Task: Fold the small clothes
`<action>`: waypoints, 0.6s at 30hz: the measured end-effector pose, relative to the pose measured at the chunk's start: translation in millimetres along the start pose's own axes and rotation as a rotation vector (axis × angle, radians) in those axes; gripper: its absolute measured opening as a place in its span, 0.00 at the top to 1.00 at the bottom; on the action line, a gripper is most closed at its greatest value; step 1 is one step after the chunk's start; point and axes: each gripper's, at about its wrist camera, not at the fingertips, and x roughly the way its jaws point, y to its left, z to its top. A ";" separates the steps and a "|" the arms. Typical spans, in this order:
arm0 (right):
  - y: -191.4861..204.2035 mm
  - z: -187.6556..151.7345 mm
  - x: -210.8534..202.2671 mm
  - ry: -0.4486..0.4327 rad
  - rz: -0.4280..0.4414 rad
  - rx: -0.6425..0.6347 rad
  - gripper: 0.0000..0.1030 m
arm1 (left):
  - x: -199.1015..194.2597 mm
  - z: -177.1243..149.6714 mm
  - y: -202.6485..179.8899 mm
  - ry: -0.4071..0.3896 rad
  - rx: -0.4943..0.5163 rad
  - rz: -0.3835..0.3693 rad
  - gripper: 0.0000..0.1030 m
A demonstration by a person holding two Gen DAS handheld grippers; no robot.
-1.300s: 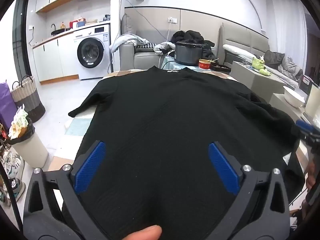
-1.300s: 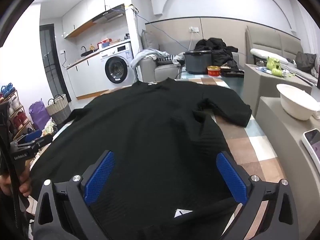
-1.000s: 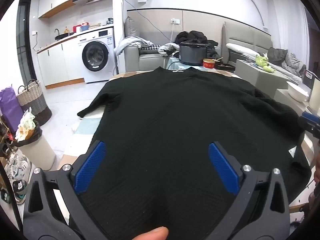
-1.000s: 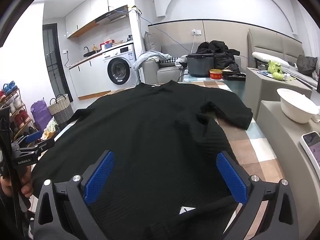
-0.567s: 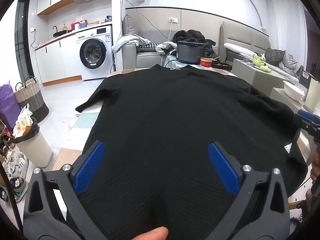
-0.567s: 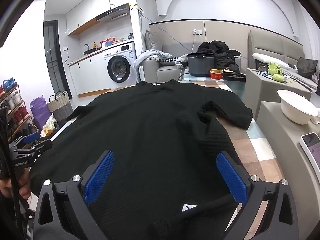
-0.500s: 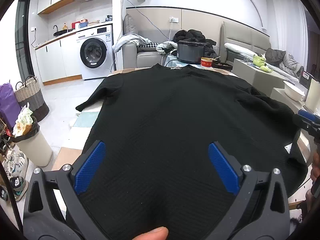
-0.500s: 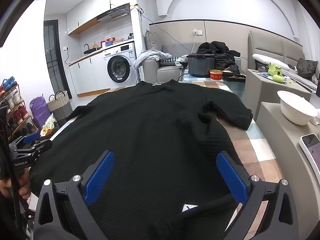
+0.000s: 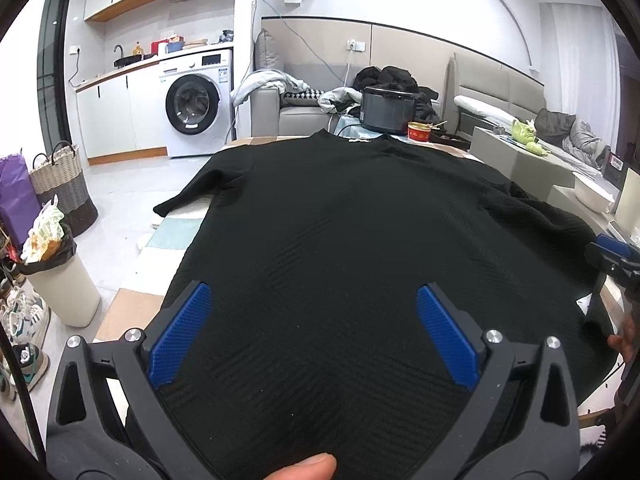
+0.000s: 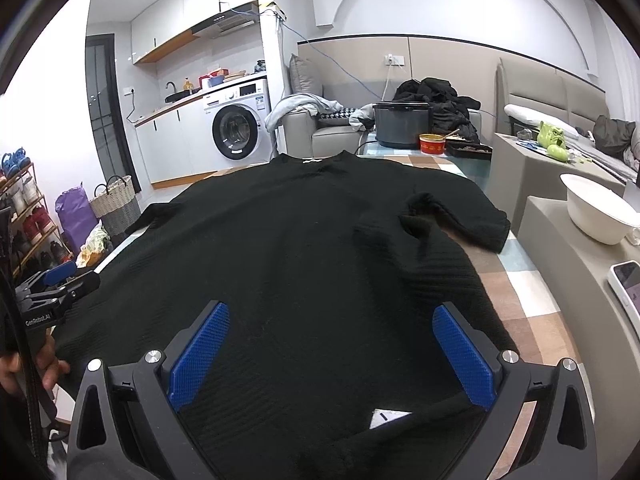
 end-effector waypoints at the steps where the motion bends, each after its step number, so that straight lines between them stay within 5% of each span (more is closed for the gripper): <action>1: 0.5 -0.2 0.6 -0.001 0.002 -0.001 0.00 | 0.8 -0.6 -0.8 -0.003 0.003 0.000 0.01; 18: 7.7 -1.5 4.4 0.005 -0.001 -0.038 0.00 | 9.7 -1.9 5.7 0.021 -0.018 -0.007 0.01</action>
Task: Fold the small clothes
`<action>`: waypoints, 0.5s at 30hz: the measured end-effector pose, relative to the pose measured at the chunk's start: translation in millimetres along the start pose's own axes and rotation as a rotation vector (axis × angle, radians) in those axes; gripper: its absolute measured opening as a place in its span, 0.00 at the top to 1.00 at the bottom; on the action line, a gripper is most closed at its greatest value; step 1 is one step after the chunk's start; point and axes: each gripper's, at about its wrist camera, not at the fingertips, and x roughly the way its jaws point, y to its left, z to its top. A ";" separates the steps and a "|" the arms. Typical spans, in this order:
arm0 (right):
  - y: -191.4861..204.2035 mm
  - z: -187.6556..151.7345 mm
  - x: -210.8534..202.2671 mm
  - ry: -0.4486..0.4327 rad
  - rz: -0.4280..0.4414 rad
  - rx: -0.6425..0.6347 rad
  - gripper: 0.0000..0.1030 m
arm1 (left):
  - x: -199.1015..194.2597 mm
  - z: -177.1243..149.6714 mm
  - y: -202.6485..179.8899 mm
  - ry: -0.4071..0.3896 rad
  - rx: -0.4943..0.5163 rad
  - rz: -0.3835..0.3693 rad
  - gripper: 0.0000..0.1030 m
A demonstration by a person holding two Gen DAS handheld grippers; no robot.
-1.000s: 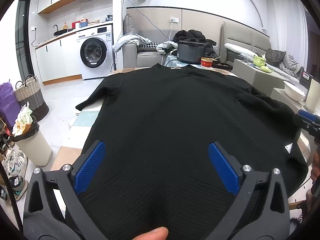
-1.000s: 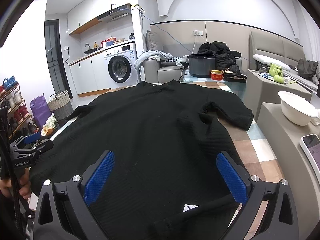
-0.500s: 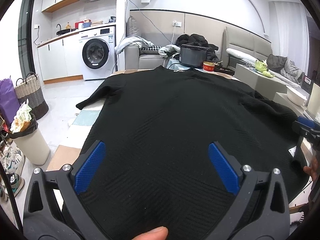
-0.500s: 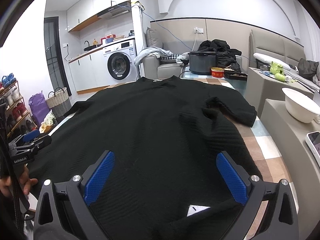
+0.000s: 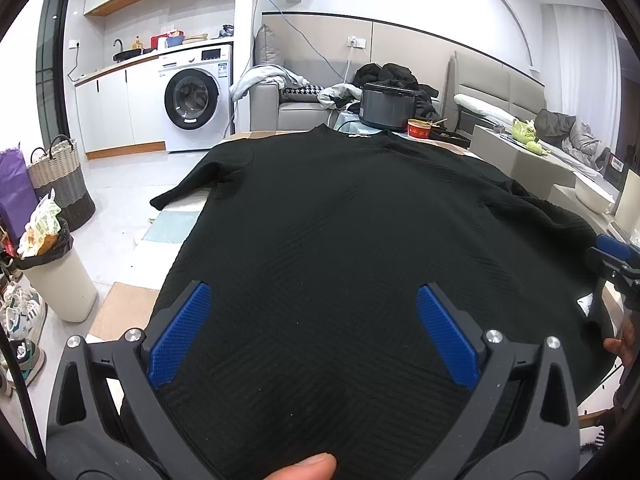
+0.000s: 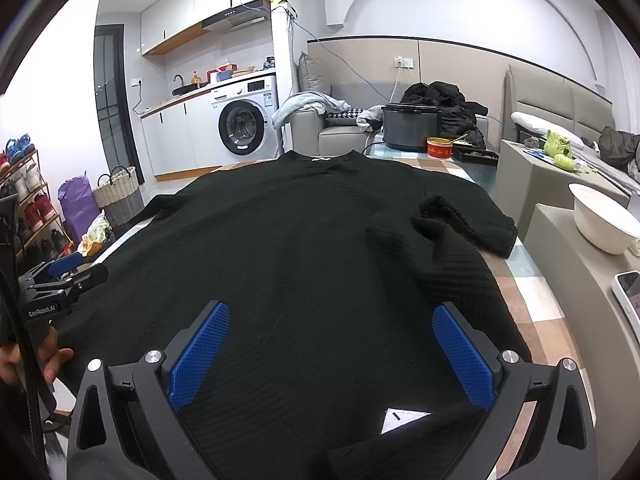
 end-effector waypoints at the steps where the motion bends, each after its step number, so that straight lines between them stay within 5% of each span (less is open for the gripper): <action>1: 0.3 0.1 0.0 0.001 0.000 0.001 0.00 | 0.4 -0.4 0.5 0.000 0.001 0.003 0.01; 15: -1.9 -1.1 2.5 0.013 0.012 0.015 0.00 | 2.3 -2.9 -0.7 0.001 0.018 0.006 0.01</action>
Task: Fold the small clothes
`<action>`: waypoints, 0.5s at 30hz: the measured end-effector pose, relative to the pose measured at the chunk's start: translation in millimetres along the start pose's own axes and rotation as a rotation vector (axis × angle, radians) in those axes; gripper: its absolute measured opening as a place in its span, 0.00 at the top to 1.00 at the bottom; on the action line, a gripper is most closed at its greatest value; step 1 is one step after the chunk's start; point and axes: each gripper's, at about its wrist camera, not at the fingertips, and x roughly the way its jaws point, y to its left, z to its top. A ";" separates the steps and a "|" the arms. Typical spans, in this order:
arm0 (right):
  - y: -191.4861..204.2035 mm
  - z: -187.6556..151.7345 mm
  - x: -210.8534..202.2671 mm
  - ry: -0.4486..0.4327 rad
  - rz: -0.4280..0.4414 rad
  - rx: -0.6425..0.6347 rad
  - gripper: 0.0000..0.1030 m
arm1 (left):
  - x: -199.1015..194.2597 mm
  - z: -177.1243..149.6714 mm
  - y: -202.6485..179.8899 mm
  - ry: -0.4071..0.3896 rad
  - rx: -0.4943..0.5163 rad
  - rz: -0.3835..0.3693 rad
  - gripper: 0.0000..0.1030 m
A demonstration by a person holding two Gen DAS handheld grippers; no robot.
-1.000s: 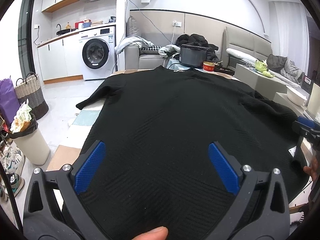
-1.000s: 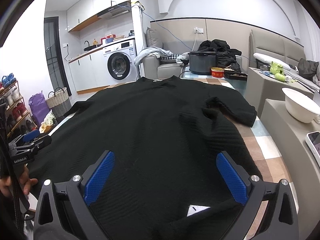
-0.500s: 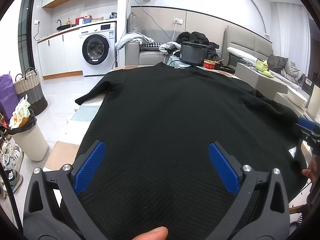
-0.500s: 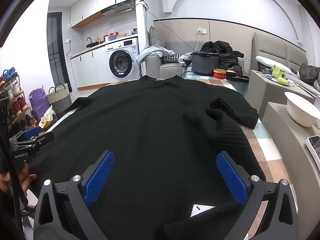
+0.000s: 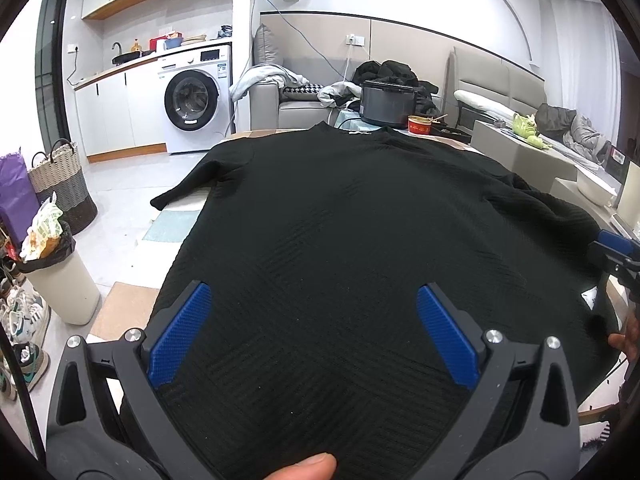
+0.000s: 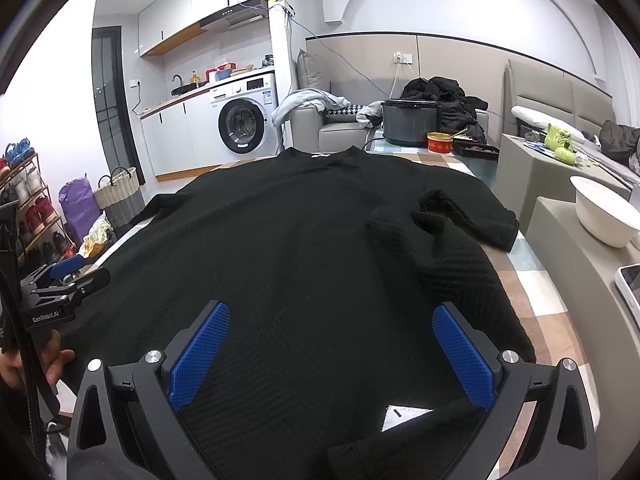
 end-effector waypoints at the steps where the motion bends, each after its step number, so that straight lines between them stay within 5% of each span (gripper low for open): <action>1: 0.3 -0.1 0.3 0.001 0.000 0.000 0.00 | 0.0 -0.4 -0.1 0.000 -0.001 0.003 0.01; 15: -0.3 -1.1 1.8 0.004 -0.002 -0.002 0.00 | 0.5 -2.2 1.0 0.001 0.001 0.003 0.01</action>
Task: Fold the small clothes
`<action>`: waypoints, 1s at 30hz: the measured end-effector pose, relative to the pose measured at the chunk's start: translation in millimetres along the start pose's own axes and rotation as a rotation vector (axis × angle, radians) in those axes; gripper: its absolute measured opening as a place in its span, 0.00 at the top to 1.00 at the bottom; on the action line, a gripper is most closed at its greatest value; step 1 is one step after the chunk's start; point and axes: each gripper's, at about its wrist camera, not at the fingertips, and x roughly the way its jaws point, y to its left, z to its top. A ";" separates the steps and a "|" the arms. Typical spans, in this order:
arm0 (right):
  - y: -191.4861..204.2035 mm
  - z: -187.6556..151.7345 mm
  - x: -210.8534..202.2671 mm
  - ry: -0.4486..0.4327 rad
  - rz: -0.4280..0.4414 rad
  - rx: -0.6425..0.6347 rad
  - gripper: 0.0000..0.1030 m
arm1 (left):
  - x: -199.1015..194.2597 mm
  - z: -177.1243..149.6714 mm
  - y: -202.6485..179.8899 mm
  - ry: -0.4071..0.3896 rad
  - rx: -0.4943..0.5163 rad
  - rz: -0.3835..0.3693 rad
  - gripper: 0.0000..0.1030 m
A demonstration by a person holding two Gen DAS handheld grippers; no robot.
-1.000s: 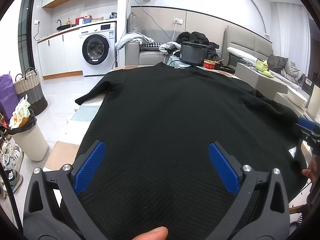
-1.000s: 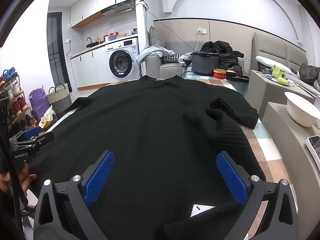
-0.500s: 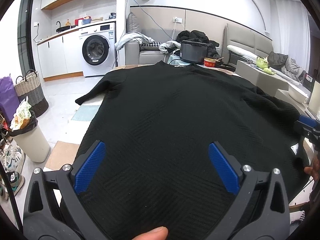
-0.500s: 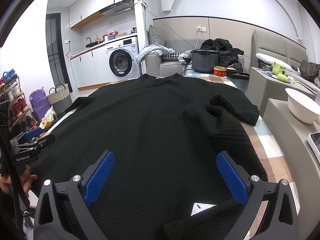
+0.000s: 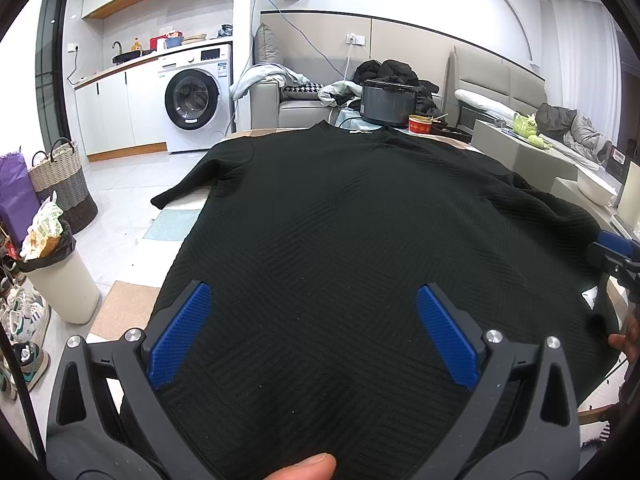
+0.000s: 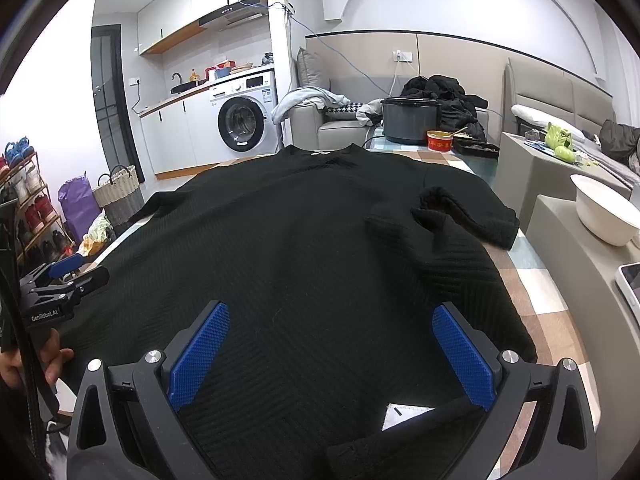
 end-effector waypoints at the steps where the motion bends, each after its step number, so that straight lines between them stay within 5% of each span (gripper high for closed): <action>1: -0.3 -0.1 0.0 0.000 0.000 0.001 0.00 | 0.1 -0.1 0.1 0.000 0.000 0.000 0.01; 17: -17.6 6.8 -14.5 -0.012 -0.001 0.071 0.00 | -24.8 2.6 30.9 0.004 -0.021 0.055 0.01; 30: -41.5 -6.6 -38.4 0.064 -0.047 0.011 0.00 | -41.9 -17.0 96.2 0.148 -0.100 0.089 0.01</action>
